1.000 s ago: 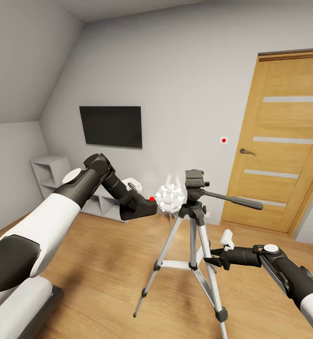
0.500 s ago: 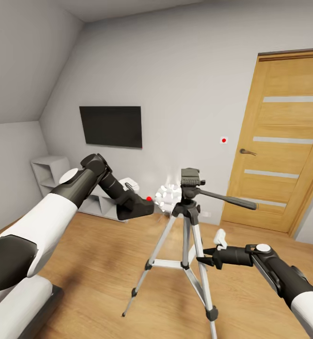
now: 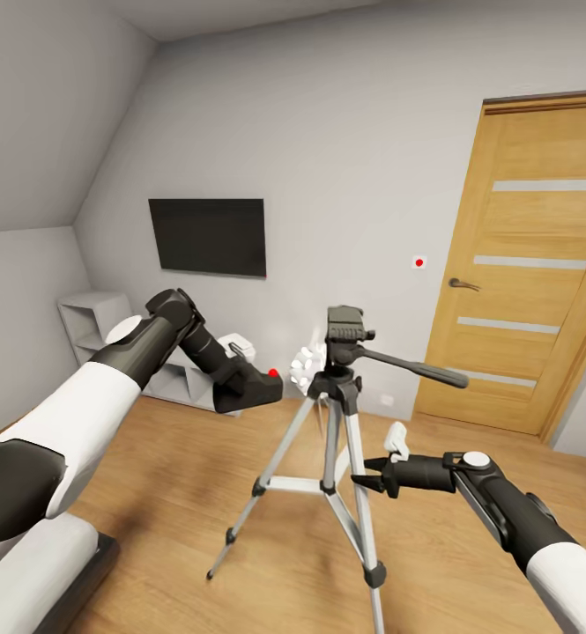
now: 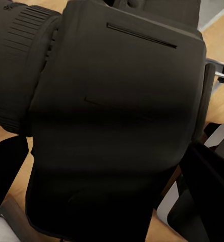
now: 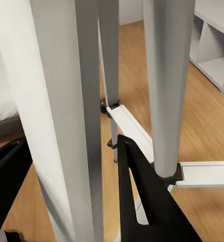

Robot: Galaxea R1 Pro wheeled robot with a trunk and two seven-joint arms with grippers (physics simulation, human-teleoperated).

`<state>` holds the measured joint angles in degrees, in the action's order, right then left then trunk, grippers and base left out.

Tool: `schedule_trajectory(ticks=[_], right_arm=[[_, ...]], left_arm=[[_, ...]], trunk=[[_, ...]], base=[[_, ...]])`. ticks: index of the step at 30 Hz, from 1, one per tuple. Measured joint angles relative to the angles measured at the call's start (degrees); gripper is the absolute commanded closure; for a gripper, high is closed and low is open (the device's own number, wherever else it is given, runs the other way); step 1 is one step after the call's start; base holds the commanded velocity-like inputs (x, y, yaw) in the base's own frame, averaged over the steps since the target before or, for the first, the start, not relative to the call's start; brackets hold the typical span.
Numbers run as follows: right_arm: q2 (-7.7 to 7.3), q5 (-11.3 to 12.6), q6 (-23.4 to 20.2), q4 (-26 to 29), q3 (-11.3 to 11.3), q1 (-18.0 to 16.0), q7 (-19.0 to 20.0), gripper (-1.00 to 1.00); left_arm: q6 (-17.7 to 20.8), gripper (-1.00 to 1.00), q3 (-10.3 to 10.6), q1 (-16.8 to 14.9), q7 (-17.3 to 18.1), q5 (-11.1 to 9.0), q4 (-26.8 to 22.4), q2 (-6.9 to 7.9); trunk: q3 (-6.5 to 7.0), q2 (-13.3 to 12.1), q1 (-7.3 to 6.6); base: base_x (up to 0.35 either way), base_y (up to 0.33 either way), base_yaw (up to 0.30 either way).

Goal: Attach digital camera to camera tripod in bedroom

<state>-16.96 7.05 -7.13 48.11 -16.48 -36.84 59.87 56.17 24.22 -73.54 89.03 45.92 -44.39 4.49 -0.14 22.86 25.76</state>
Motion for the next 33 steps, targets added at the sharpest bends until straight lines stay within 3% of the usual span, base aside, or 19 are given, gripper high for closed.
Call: schedule_trajectory(ticks=[12,17,22,24,28,29,33], right_arm=[[0.04,-0.26,5.39,0.35,0.12,0.04,0.0,1.0],[0.05,0.07,5.58,0.39,0.21,0.06,-0.15,1.0],[0.08,-0.05,5.48,0.38,0.07,0.07,-0.36,1.0],[0.09,-0.01,5.5,0.34,-0.02,0.07,-0.41,1.0],[0.23,0.03,5.43,0.33,-0.02,0.06,-0.53,1.0],[0.29,-0.01,5.42,0.31,-0.04,0.05,-0.62,1.0],[0.39,-0.08,5.44,0.32,-0.05,0.07,-0.73,1.0]], left_arm=[[0.01,1.0,0.0,0.0,-0.09,0.06,0.13,1.28],[0.01,1.0,-0.01,0.0,-0.07,0.02,0.16,1.81],[-0.02,1.0,-0.62,0.0,-0.11,0.07,-0.06,4.69],[-0.01,1.0,-2.12,0.0,-0.14,0.0,-0.58,4.77],[0.01,1.0,-7.43,-0.01,-0.28,0.09,-4.48,4.85],[-0.01,1.0,-9.17,-0.01,-0.36,0.19,-6.68,4.96],[0.17,1.0,-12.89,-0.09,-0.52,0.45,-14.79,5.57]], trunk=[[0.0,-0.01,0.0],[0.0,0.0,0.0],[0.0,0.0,0.0],[0.0,0.0,0.0],[0.0,0.01,0.0],[0.01,0.0,0.0],[0.01,0.0,0.0]], base=[[0.0,0.0,0.0],[0.0,0.0,0.0],[0.0,0.0,0.0],[0.0,0.0,0.0],[0.0,0.0,0.0],[0.0,0.0,0.0],[0.0,0.0,0.0]])
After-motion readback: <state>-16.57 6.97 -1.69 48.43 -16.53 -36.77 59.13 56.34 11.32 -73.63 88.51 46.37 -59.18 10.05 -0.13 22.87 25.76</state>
